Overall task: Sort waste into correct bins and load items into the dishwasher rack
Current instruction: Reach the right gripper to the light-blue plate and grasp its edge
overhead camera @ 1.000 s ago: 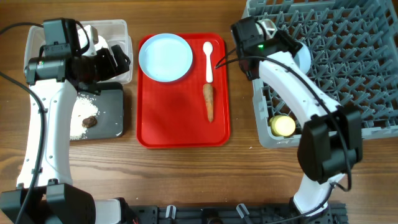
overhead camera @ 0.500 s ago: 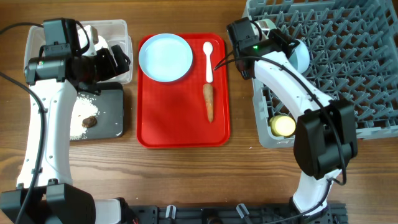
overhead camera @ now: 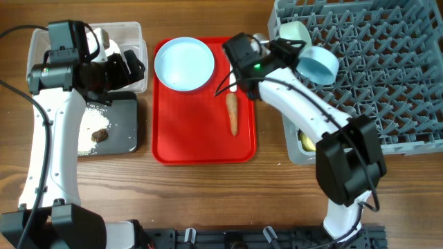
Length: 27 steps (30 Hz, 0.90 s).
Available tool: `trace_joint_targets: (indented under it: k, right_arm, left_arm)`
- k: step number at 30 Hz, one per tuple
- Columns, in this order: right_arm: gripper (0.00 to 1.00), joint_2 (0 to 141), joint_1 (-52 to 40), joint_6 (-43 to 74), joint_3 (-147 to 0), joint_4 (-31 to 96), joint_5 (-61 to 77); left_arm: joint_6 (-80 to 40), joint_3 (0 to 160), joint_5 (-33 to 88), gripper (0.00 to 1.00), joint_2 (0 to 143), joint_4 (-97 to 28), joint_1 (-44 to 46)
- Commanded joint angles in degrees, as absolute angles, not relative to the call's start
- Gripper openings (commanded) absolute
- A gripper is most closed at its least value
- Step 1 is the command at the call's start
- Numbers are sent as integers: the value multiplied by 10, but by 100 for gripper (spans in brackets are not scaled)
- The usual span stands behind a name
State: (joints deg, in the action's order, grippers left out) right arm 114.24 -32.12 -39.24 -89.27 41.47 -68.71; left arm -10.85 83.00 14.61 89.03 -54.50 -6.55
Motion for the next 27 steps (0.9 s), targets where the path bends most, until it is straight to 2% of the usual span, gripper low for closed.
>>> trace_joint_targets:
  k: [1, 8, 12, 16, 18, 20, 21, 27]
  right_arm:
    - [65, 1154, -325, -388, -887, 414, -644]
    - [68, 1154, -333, -365, -887, 407, -644]
    - [71, 1149, -333, -284, -890, 395, -638]
    - [77, 1125, -333, -234, -900, 390, -538]
    - [83, 1103, -333, -185, -912, 390, -431]
    - [92, 1085, -333, -161, -917, 388, -332]
    - [100, 1073, -333, -151, -917, 382, -263]
    - [100, 1042, -333, -133, -917, 357, 183]
  left_arm:
    - [-108, 835, 142, 100, 893, -545, -67]
    - [-108, 835, 143, 100, 893, -545, -67]
    - [-108, 835, 142, 100, 893, -545, -67]
    - [-108, 835, 142, 100, 893, -545, -67]
    - [-108, 835, 142, 100, 893, -545, -67]
    - [-108, 835, 142, 100, 893, -545, -67]
    - [-108, 835, 142, 100, 893, -545, -67]
    - [-108, 835, 142, 100, 893, -545, -67]
